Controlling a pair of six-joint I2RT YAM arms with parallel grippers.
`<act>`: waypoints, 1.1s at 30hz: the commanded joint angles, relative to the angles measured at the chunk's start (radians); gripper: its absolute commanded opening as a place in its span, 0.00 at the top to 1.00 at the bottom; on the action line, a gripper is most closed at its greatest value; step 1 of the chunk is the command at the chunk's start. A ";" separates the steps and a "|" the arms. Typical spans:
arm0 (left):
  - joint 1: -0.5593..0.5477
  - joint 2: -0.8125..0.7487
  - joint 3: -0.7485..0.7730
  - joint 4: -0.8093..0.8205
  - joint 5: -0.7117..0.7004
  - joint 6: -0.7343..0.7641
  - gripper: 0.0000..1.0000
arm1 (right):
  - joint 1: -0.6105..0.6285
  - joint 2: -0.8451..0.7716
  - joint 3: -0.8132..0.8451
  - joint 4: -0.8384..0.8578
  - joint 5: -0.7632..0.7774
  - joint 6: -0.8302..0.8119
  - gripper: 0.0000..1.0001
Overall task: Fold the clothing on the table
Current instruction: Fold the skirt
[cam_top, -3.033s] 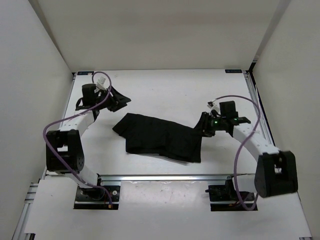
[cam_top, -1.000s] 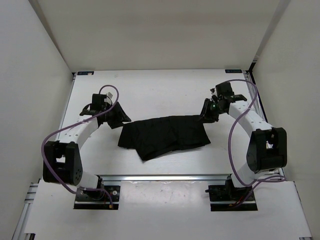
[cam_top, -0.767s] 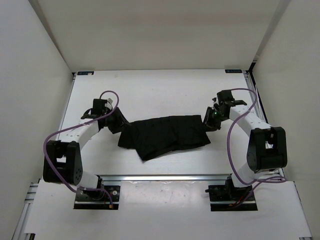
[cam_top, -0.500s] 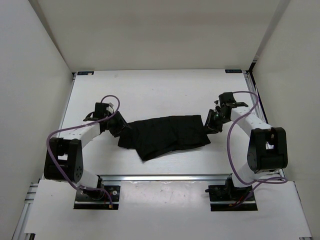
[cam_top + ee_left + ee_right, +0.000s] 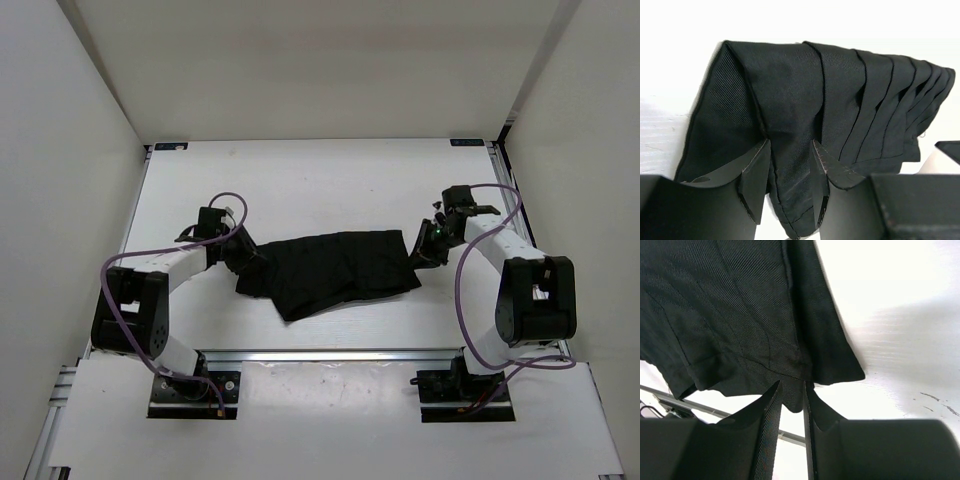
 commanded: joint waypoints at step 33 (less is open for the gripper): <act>-0.047 0.032 0.038 -0.012 -0.073 0.001 1.00 | 0.002 0.001 0.025 -0.018 0.008 -0.012 0.72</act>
